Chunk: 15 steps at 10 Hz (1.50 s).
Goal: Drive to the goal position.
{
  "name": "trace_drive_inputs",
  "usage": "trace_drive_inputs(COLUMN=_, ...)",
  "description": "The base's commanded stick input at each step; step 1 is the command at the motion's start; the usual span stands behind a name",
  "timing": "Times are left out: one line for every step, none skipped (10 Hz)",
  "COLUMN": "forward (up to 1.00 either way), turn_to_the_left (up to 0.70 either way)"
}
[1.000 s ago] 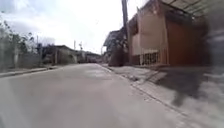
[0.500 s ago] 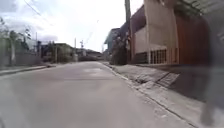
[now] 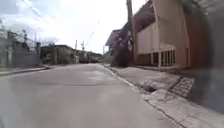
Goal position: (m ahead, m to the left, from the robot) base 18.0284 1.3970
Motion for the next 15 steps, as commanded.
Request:
trace_drive_inputs(forward=1.00, turn_to_the_left=0.00)
trace_drive_inputs(forward=1.00, turn_to_the_left=0.00)
trace_drive_inputs(forward=1.00, turn_to_the_left=0.03)
trace_drive_inputs(forward=1.00, turn_to_the_left=0.05)
trace_drive_inputs(forward=1.00, turn_to_the_left=0.21)
trace_drive_inputs(forward=1.00, turn_to_the_left=0.30)
trace_drive_inputs(forward=1.00, turn_to_the_left=0.00)
trace_drive_inputs(forward=1.00, turn_to_the_left=0.00)
trace_drive_inputs(forward=1.00, turn_to_the_left=0.00)
trace_drive_inputs(forward=1.00, turn_to_the_left=0.00)
trace_drive_inputs(forward=1.00, turn_to_the_left=0.00)
trace_drive_inputs(forward=1.00, turn_to_the_left=0.00)
trace_drive_inputs(forward=1.00, turn_to_the_left=0.00)
trace_drive_inputs(forward=1.00, turn_to_the_left=0.00)
trace_drive_inputs(forward=1.00, turn_to_the_left=0.00)
